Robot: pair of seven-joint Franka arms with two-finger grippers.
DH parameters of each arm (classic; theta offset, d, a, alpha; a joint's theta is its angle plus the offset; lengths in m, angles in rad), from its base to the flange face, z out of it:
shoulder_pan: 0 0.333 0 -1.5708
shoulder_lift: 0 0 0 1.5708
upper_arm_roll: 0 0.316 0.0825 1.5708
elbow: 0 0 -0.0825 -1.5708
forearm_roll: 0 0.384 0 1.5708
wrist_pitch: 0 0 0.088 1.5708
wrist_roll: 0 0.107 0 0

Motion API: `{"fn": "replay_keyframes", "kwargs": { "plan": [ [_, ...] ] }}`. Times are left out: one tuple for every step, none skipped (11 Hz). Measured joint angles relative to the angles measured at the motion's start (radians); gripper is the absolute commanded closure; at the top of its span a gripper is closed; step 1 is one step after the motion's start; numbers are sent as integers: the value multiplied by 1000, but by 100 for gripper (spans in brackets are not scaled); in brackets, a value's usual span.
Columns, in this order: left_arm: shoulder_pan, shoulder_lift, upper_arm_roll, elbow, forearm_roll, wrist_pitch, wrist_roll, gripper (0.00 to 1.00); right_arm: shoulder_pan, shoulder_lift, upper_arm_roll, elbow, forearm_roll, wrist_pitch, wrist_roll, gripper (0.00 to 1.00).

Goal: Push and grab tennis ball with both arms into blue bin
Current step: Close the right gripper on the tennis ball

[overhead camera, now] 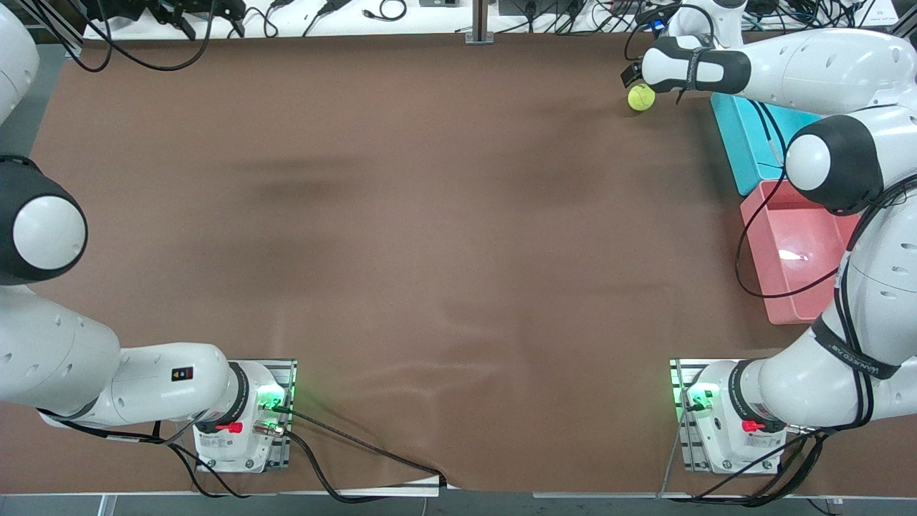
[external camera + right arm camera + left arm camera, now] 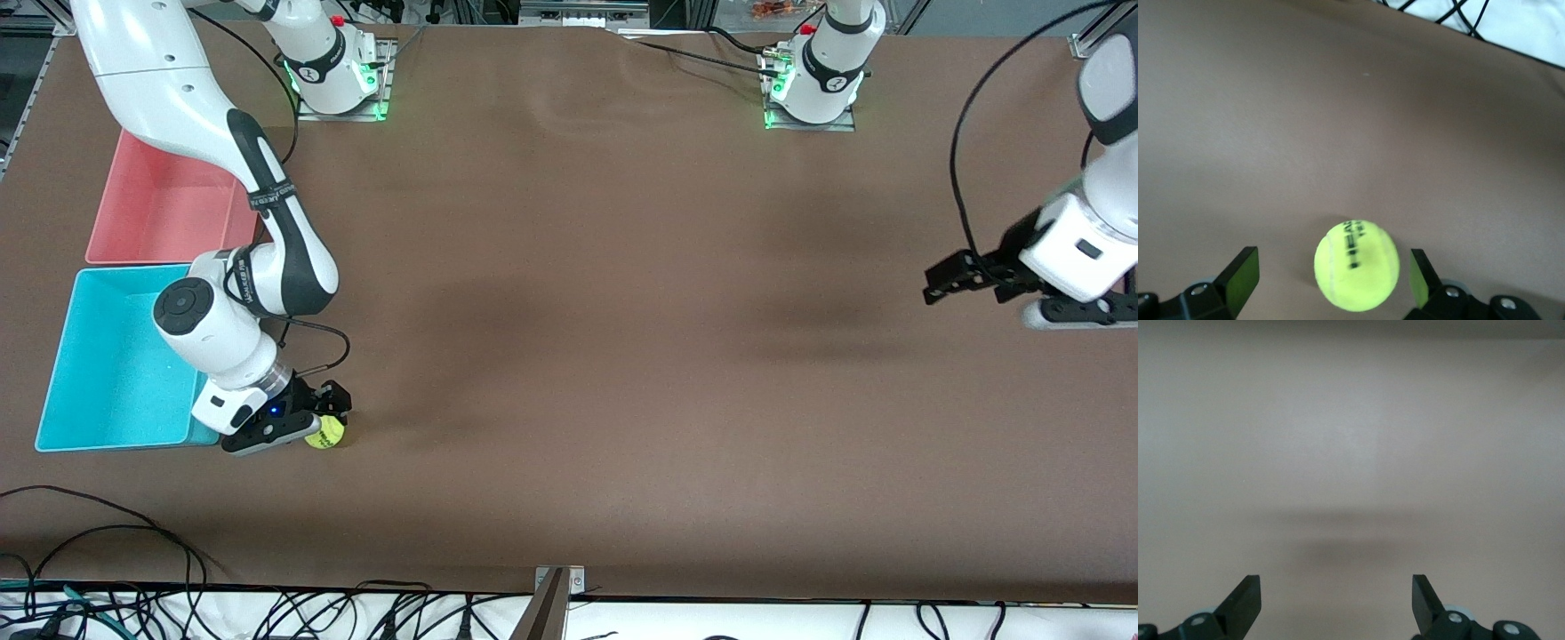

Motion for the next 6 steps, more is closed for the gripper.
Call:
{"fn": "replay_keyframes", "kwargs": {
  "plan": [
    [-130, -26, 111, -1, 0, -11, 15, 0, -3, 21, -2, 1, 0, 38, -11, 0],
    [-215, -47, 194, -3, 0, -16, 60, 0, -8, 46, -4, 2, 0, 91, -34, 0],
    [-253, -62, 245, -6, 0, -16, 119, 0, -15, 72, -4, 7, 0, 135, -52, 0],
    [-262, -70, 269, -9, -4, -16, 161, 0, -22, 92, -5, 15, 0, 156, -64, 0],
    [-270, -71, 285, -11, -7, -15, 184, 0, -29, 107, -6, 22, 0, 162, -70, 0],
    [-283, -71, 294, -19, -12, -7, 190, 0, -37, 119, -6, 25, 0, 162, -73, 0]
  ]
}}
